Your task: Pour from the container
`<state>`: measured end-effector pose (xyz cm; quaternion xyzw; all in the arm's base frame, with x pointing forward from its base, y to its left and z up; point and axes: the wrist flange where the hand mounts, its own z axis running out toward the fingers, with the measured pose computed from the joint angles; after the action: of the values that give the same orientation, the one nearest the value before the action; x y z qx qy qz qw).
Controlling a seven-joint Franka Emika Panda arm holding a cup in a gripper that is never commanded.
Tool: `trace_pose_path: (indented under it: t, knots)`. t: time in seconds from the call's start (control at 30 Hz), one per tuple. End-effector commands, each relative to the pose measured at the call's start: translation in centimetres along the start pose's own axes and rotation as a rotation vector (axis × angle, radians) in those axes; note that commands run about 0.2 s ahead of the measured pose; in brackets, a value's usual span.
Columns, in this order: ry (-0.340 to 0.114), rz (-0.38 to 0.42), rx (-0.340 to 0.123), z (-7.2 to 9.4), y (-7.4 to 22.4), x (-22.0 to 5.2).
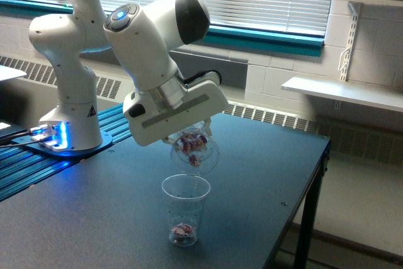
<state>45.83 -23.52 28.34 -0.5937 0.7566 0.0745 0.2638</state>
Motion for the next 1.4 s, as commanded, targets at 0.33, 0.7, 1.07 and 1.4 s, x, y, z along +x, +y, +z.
trace_pose_path:
  t: [0.33, 0.7, 1.07, 1.4]
  knots:
    - [-0.022, 0.074, 0.050, -1.0, -0.7, 1.0]
    - [-0.006, 0.126, 0.120, -2.1, -1.3, 1.2]
    - [0.000, 0.125, 0.148, -2.2, -0.6, -0.4]
    - [0.011, 0.065, 0.124, -1.1, -0.4, -3.1]
